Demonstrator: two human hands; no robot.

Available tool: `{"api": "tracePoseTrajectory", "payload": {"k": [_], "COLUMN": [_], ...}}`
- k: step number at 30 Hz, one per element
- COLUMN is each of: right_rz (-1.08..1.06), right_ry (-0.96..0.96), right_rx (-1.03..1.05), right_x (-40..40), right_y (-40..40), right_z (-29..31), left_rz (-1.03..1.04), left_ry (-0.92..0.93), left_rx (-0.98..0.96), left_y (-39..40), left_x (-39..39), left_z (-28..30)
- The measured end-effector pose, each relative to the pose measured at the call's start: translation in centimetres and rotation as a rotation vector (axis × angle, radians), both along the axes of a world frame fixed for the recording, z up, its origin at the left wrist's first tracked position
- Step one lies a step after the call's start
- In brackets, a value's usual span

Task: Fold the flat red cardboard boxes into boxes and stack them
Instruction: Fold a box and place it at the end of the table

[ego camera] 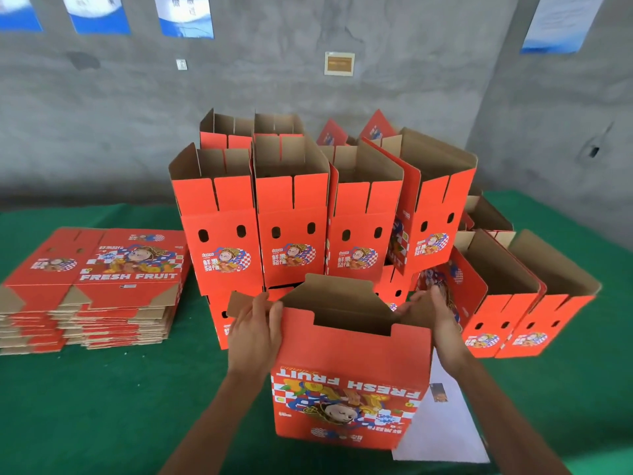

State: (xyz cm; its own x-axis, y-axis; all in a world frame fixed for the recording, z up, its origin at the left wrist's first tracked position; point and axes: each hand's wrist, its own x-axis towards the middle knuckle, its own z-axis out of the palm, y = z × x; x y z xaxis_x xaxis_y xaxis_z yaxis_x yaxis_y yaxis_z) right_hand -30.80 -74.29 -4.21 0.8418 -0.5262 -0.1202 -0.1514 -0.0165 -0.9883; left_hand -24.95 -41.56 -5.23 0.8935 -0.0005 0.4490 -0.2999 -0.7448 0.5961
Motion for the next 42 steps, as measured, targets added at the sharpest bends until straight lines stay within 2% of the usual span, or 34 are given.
{"api": "tracePoseTrajectory", "payload": {"k": [3,7,9,13,15,18,20,23,26,29,31,33,35,37,39,42], "right_rz": [0.034,0.124,0.15,0.277,0.355,0.412,0.436,0.507,0.51,0.441,0.408,0.404,0.442,0.477,0.514,0.584], "right_ry": [-0.044,-0.234,-0.257,-0.261,-0.248,-0.226,-0.18,-0.205,-0.093,-0.003,-0.002,-0.015,-0.036,-0.069,-0.049,0.058], "right_rx": [-0.024,-0.139,-0.18,0.126,-0.021,-0.36,-0.52,-0.641,-0.668,-0.611,-0.618,-0.422,-0.346,-0.474,-0.64,-0.644], "right_x": [0.0,-0.8,-1.0,-0.8,-0.5,-0.6,-0.6,-0.9,-0.9,-1.0,-1.3,-1.6,-1.5,-1.4,-1.6,-1.4], "right_y": [0.0,0.3,0.4,0.8,1.3,1.6,1.8,1.6,1.5,1.8,1.7,1.7,1.6,1.3,1.1,0.9], "right_z": [0.4,-0.6,-0.7,-0.5,-0.7,-1.4,-1.8,-1.9,-1.7,-2.0,-2.4,-1.9,-1.9,-2.2,-2.7,-2.2], "left_rz": [-0.081,-0.083,-0.124,-0.193,-0.262,-0.413,-0.511,-0.654,-0.761,-0.698,-0.627,-0.569,-0.527,-0.484,-0.441,-0.441], "left_ry": [0.03,0.168,0.134,0.093,-0.02,-0.188,-0.232,-0.246,-0.137,0.148,0.227,0.292,0.332,0.328,0.311,0.457], "left_rx": [0.108,0.107,0.227,0.534,0.574,0.401,0.327,0.342,0.32,0.209,0.073,-0.106,-0.221,-0.189,0.012,0.245], "left_y": [0.9,1.0,1.0,0.0,-0.9,-1.4,-1.2,-1.0,-1.0,-1.3,-1.7,-2.0,-2.2,-2.5,-2.8,-3.1], "left_x": [-0.1,0.1,0.4,0.4,-0.2,-1.0,-1.2,-1.0,-0.6,-0.5,-0.1,0.5,0.9,1.1,1.5,2.0], "left_z": [-0.8,-1.1,-1.2,-0.6,-0.1,-0.1,-0.3,-0.1,-1.1,-1.4,-1.5,-1.5,-1.6,-1.6,-1.6,-1.4]}}
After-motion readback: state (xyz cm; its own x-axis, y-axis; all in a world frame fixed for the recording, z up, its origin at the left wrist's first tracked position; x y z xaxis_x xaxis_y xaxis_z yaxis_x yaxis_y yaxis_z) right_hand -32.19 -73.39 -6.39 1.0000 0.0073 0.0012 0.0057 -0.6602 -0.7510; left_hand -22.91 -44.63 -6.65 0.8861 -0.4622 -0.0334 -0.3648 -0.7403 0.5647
